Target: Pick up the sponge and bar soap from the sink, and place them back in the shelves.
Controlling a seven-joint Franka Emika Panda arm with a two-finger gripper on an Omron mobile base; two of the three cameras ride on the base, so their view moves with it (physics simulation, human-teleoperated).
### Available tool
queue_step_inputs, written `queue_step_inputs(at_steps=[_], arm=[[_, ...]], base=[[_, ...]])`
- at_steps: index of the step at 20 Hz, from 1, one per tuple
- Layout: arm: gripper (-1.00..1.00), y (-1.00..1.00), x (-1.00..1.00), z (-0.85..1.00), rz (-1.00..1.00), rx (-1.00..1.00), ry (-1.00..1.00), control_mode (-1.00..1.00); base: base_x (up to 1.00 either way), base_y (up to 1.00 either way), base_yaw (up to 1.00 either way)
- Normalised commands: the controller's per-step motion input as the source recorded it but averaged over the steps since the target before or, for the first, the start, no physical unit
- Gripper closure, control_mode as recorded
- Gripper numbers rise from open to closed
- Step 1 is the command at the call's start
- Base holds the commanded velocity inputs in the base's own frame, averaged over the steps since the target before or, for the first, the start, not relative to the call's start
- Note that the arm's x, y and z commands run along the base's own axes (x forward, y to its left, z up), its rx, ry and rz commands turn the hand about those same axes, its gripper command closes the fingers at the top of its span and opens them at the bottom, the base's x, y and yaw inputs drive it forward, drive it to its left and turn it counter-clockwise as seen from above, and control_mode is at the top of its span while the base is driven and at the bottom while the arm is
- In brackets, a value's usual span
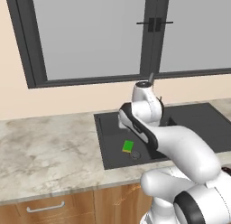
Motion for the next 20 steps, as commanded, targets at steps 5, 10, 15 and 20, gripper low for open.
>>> queue_step_inputs(at_steps=[5,10,15,20], arm=[[-1.00,-0.01,0.27,-0.41,0.00,0.00,-0.06,-1.00],[-1.00,-0.01,0.32,-0.44,-0.02,0.00,-0.07,-1.00],[-1.00,-0.04,0.30,-0.38,-0.05,0.02,-0.08,-1.00],[-1.00,-0.13,0.24,-0.31,-0.09,0.05,-0.05,-1.00]], base=[[0.00,0.00,0.00],[0.00,0.00,0.00],[0.00,0.00,0.00],[0.00,0.00,0.00]])
